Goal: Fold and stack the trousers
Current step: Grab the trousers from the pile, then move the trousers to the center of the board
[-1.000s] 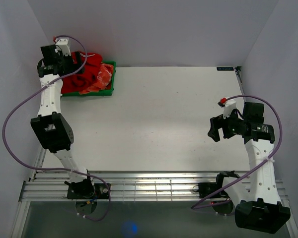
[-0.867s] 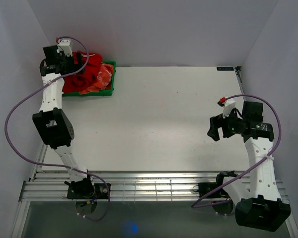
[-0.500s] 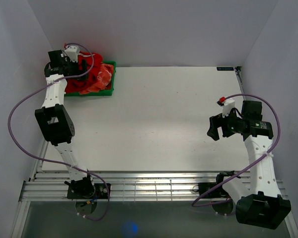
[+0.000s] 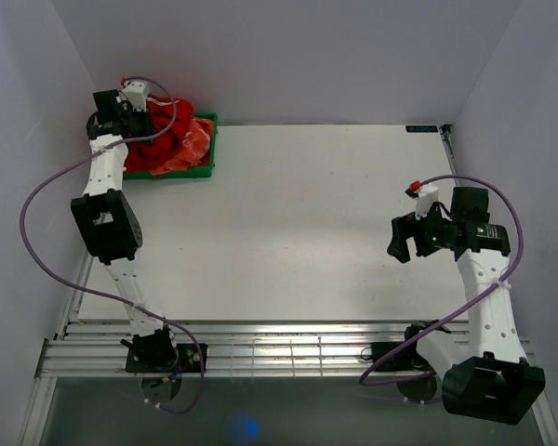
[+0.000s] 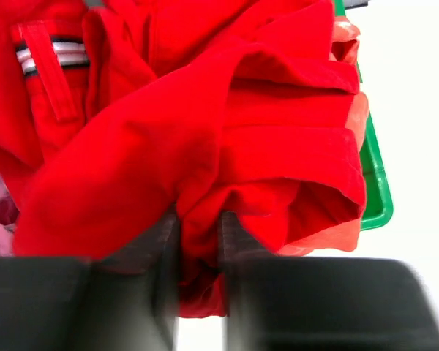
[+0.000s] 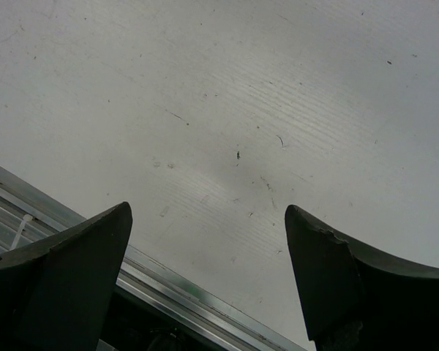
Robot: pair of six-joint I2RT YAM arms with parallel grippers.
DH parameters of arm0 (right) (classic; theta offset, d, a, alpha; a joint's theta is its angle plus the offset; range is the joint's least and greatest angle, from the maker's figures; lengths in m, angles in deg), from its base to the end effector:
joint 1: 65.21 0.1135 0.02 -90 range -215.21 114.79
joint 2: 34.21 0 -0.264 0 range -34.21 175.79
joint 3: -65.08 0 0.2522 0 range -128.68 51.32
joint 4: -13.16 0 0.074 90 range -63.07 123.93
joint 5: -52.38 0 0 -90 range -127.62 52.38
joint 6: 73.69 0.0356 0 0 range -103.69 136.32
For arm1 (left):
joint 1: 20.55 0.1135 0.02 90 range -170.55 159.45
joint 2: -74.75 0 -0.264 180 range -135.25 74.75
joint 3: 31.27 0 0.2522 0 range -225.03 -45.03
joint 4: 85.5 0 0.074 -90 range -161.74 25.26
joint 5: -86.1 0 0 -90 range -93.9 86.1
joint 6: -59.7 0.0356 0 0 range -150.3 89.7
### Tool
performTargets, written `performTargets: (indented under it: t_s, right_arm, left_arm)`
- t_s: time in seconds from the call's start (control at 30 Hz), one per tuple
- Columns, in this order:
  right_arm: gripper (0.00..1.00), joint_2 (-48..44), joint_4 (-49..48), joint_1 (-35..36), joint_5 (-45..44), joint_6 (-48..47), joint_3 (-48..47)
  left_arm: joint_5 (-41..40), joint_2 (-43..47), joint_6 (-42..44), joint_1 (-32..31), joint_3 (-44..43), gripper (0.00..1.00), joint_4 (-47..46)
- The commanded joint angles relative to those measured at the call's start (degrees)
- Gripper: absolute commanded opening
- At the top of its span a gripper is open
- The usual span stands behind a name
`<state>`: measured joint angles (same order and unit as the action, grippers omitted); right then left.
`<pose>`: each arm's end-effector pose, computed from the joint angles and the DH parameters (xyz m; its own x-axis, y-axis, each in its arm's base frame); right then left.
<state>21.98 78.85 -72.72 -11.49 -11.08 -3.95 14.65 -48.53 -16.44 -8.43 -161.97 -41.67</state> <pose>0.1835 -0.0084 0.3044 -0.6343 -0.3330 -0.6977 -0.4935 0.8691 0.0339 0.4929 0.0943 0.3028 -0.5512 0.1139 -0.8266 0.1888 0.9820 0.0095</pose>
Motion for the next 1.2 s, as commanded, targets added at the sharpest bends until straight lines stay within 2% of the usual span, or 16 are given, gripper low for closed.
performTargets:
  t_s: [0.0, 0.07, 0.17, 0.33, 0.5, 0.67, 0.77, 0.93, 1.0, 1.03, 1.17]
  right_arm:
    - [0.90, 0.50, -0.95, -0.14, 1.29, 0.68, -1.95]
    - [0.90, 0.59, -1.12, -0.23, 1.55, 0.94, -2.48]
    - [0.90, 0.86, -1.12, -0.14, 2.08, 1.64, -3.61]
    - [0.90, 1.30, -1.73, -0.14, 3.05, 2.96, -5.38]
    - [0.90, 1.74, -2.35, -0.23, 3.40, 4.02, -6.43]
    - [0.90, 1.91, -2.97, -0.23, 2.96, 5.16, -8.36]
    - [0.90, 2.00, -2.97, -0.23, 2.61, 5.69, -9.85]
    - [0.90, 2.53, -3.32, -0.23, 2.17, 6.30, -11.00]
    - [0.90, 2.61, -3.41, -0.23, 1.91, 6.65, -11.27]
    - [0.90, 2.62, -3.41, -0.23, 1.82, 6.66, -11.35]
    - [0.90, 2.35, -2.97, -0.40, 0.85, 5.61, -11.18]
  left_arm:
    - [2.28, -1.43, -0.24, -1.75, -3.28, 0.20, 1.14]
    - [1.67, -0.82, -1.21, -1.75, -4.77, 0.00, 1.40]
    - [3.16, 2.86, -2.96, -1.75, -5.66, 0.00, 0.79]
    - [8.34, 12.79, -8.50, -1.75, -2.77, 0.00, -6.85]
    - [17.11, 19.82, -14.56, -2.98, -4.96, 0.00, -9.06]
    - [23.46, 24.75, -17.65, -7.28, -2.78, 0.00, -9.50]
    - [25.57, 29.14, -17.12, -12.80, 0.57, 0.00, -9.76]
    - [22.78, 35.65, -13.70, -26.23, 16.37, 0.00, -10.82]
    - [20.93, 37.58, -9.05, -31.07, 22.17, 0.00, -10.90]
    - [19.96, 38.03, -8.25, -32.23, 28.20, 0.00, -11.43]
    - [14.07, 37.68, -3.95, -36.37, 41.07, 0.00, -13.01]
